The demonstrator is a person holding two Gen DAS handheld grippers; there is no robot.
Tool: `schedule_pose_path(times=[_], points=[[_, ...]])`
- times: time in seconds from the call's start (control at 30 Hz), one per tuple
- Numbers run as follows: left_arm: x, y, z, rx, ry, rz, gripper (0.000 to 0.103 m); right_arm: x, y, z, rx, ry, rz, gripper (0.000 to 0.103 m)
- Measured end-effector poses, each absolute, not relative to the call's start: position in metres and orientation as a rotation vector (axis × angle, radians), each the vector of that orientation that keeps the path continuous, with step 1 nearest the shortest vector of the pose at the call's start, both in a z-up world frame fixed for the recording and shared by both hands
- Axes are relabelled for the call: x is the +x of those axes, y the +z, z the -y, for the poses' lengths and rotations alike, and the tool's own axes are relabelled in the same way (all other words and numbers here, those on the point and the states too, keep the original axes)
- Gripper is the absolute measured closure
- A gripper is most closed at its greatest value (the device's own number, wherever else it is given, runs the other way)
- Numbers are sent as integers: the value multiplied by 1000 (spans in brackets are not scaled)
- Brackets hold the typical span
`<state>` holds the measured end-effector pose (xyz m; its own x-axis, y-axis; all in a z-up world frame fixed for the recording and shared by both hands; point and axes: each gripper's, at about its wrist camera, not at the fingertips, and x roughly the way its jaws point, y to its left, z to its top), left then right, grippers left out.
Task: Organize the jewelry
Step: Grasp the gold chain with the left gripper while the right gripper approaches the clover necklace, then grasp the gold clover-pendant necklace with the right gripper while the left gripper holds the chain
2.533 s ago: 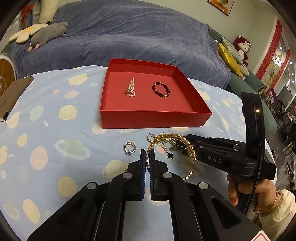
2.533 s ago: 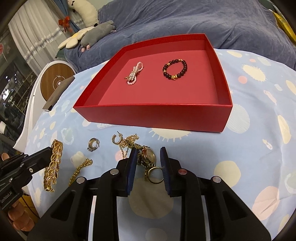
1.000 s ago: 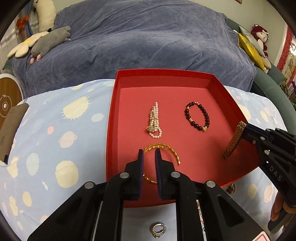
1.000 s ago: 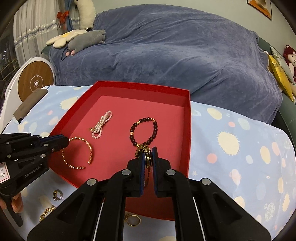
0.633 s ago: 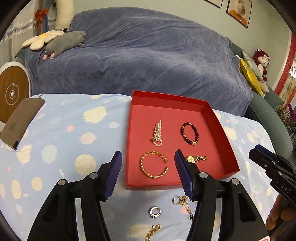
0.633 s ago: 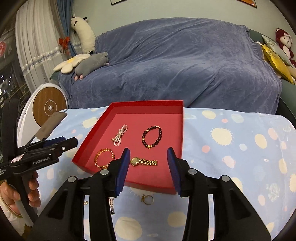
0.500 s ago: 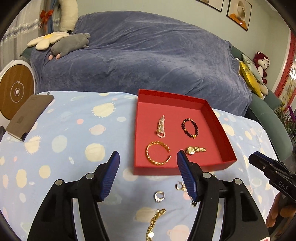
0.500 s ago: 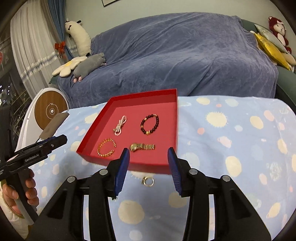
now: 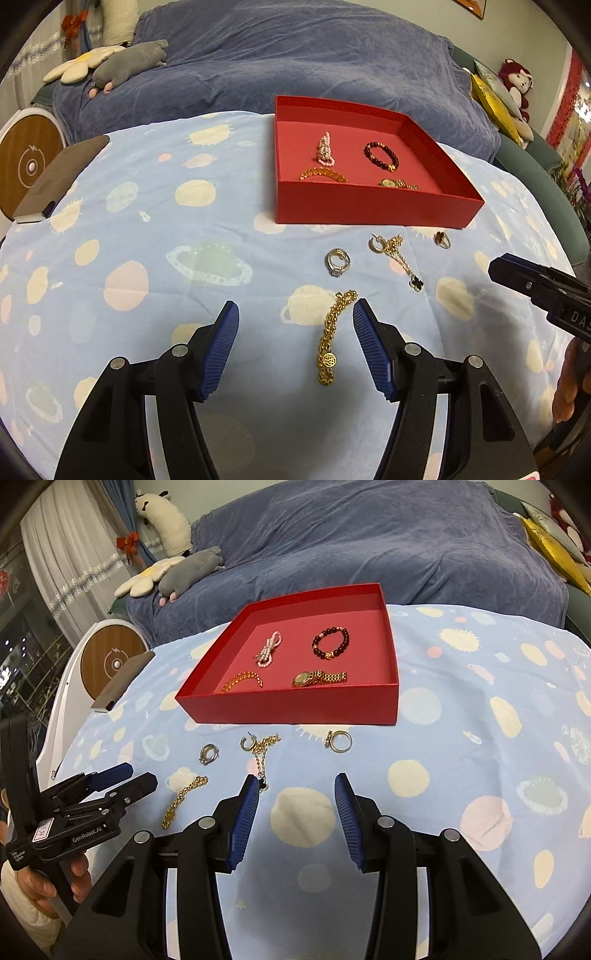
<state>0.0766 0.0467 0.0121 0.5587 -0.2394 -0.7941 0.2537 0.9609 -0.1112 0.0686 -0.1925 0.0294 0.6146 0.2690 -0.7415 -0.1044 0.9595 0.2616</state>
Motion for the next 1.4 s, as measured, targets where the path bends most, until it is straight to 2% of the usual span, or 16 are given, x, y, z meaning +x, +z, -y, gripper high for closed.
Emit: schedule_pose_path(times=[0.23, 0.33, 0.4, 0.53, 0.67, 0.7, 1.17, 1.4], points=[[76, -4, -29, 91, -311, -948, 41, 73, 20, 186, 192, 222, -909, 62], [79, -10, -25, 100, -312, -961, 46, 73, 18, 182, 184, 229, -915, 62], [80, -13, -22, 103, -319, -970, 57, 75, 17, 180, 176, 230, -918, 62], [80, -16, -15, 148, -310, -950, 68, 78, 14, 177, 173, 230, -929, 62], [81, -16, -13, 155, -322, -942, 96, 81, 11, 174, 170, 234, -938, 62], [81, -16, -12, 156, -327, -943, 99, 81, 10, 173, 168, 236, -940, 62], [81, 20, -32, 28, -362, -905, 99, 112, 1, 142, 115, 307, -935, 62], [81, 31, -43, -14, -354, -893, 99, 128, -15, 132, 68, 301, -946, 67]])
